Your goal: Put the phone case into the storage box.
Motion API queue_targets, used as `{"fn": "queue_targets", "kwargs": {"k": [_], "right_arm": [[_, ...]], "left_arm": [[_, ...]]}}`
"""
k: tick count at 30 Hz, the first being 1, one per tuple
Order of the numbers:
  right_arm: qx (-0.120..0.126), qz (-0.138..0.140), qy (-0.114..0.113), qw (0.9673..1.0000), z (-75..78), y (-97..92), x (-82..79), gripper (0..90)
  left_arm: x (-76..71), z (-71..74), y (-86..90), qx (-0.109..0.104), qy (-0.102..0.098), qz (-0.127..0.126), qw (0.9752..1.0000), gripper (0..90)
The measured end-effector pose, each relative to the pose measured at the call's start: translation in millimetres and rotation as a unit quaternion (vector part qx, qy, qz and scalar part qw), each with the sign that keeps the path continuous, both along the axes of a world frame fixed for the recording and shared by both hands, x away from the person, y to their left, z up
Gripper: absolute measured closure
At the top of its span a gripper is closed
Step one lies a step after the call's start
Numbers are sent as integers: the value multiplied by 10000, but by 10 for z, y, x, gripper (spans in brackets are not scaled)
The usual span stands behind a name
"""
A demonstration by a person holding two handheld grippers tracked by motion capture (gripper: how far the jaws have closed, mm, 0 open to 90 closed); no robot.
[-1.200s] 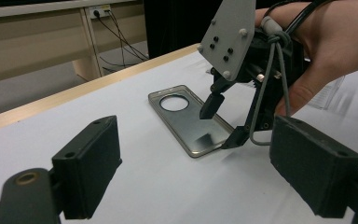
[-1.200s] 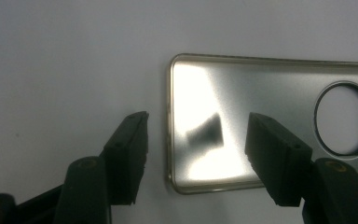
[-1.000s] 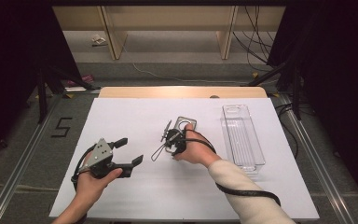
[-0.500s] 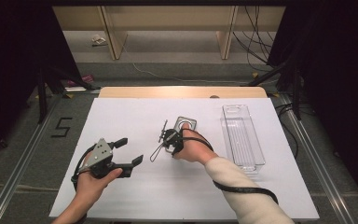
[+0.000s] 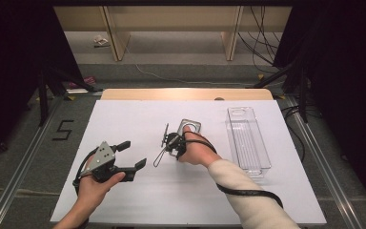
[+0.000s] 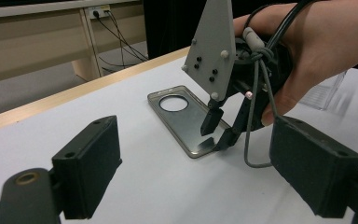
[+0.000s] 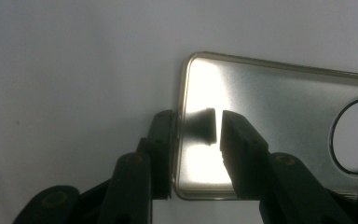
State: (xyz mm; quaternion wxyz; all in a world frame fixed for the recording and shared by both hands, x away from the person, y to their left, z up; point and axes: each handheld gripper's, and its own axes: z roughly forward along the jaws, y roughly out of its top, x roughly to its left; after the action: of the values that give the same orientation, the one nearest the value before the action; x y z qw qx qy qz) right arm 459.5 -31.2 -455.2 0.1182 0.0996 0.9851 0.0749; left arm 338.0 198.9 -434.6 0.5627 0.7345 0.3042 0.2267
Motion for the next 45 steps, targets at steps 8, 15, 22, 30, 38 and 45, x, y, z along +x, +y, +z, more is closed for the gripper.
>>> {"fn": "queue_targets", "kwargs": {"k": [8, 15, 22, 30, 38, 45], "right_arm": [[-76, 56, 22, 10000, -10, 24, -6, 703], [-138, 103, 95, 9998, -19, 47, -14, 757], [-172, 175, 148, 9996, -23, 64, -15, 805], [-245, 216, 169, 9993, -21, 79, -19, 836], [-254, 195, 206, 9993, -21, 92, -17, 851], [-242, 135, 209, 9994, -23, 100, -19, 857]], "left_arm": [[-1, 0, -1, 1, 0, -5, 10000, 161], [0, 0, 0, -4, 1, -3, 10000, 161], [-1, 0, 0, -1, -1, -5, 10000, 161], [-2, 2, 0, -4, -2, -4, 10000, 162], [-2, 2, 0, -5, -3, -5, 10000, 162], [-2, 2, 1, -4, -3, -4, 10000, 162]]}}
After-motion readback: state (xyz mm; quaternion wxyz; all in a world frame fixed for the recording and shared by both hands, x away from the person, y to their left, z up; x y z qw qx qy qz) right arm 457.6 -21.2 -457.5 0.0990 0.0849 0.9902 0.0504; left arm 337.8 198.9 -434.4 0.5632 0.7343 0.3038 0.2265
